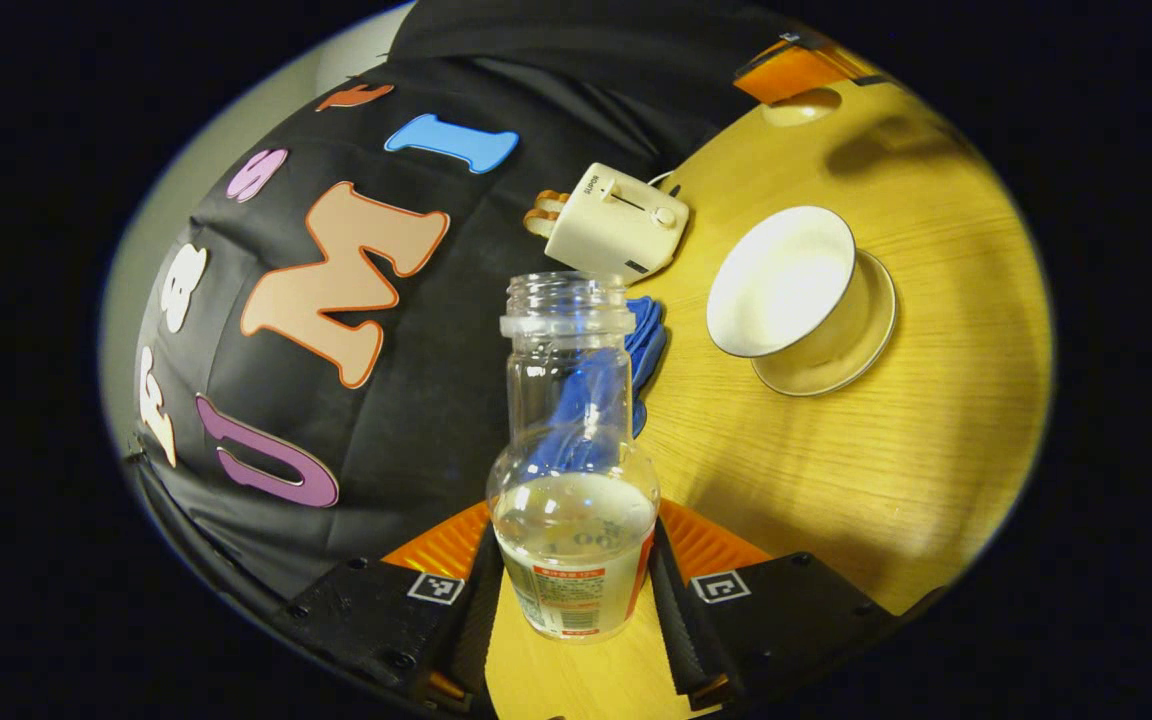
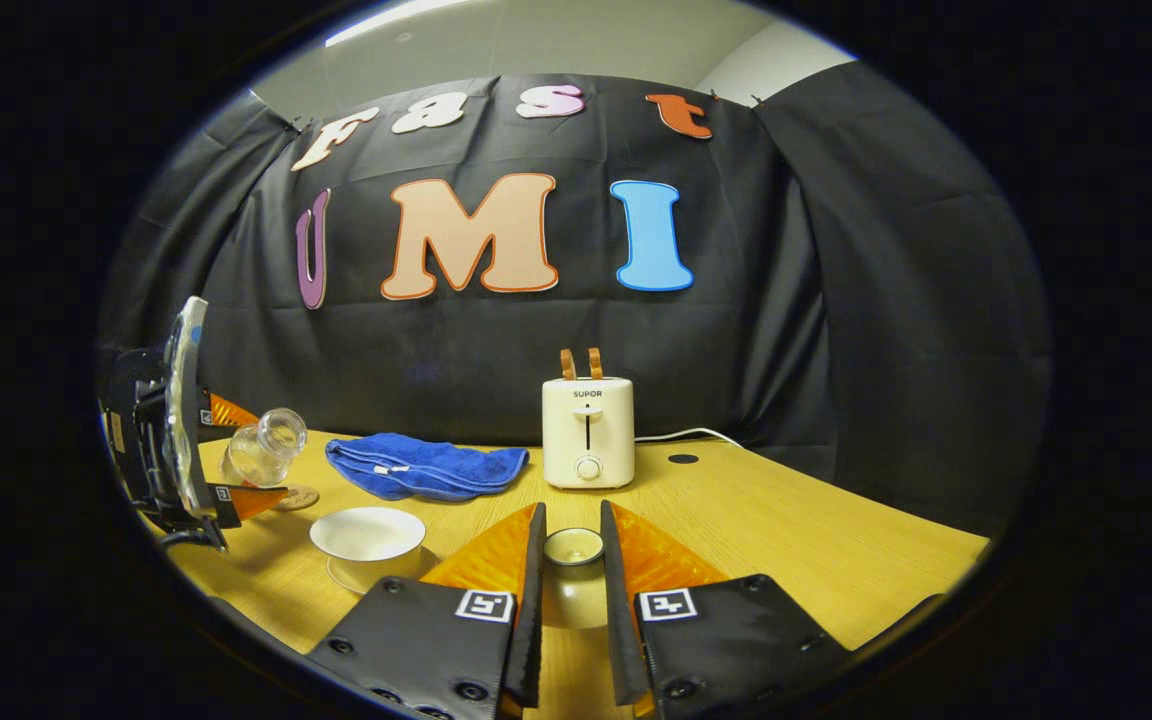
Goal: Open the teacup lid with one hand, grasp the water bottle and pour water into the teacup with the other hand; after pouring, place the water bottle on the coaster and then close the teacup lid.
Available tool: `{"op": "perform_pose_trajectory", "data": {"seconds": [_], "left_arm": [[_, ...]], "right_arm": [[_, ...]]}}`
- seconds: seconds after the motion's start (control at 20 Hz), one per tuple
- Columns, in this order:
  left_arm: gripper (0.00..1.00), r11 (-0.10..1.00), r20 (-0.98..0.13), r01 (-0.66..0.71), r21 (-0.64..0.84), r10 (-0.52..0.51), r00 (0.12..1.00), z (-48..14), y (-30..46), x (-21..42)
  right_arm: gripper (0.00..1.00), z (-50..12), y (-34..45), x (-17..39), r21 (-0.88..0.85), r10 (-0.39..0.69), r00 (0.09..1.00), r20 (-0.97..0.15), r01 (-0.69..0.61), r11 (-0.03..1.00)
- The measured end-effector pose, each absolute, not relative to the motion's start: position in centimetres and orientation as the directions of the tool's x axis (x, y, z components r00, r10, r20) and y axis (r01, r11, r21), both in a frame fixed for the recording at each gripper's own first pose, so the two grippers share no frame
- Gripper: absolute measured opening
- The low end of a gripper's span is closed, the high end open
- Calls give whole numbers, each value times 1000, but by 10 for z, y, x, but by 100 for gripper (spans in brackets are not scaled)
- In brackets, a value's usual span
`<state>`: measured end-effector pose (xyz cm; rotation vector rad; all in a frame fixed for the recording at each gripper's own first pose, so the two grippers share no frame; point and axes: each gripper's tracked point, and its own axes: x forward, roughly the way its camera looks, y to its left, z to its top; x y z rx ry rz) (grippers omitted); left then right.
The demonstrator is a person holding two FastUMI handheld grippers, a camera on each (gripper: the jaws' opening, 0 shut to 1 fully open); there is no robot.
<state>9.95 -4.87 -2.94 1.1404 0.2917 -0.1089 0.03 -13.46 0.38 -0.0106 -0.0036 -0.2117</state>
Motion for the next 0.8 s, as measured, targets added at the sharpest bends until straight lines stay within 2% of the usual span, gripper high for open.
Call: {"op": "perform_pose_trajectory", "data": {"seconds": [0.5, 0.8], "left_arm": [[67, 177, -273, 255, 951, 88, 958, -20, -54, 108], [67, 113, -268, 257, 960, 96, 959, -22, -54, 111]], "right_arm": [[31, 4, -135, 0, -11, -209, 978, 4, 209, 978], [31, 3, -136, 1, -11, -212, 977, 3, 212, 977]]}}
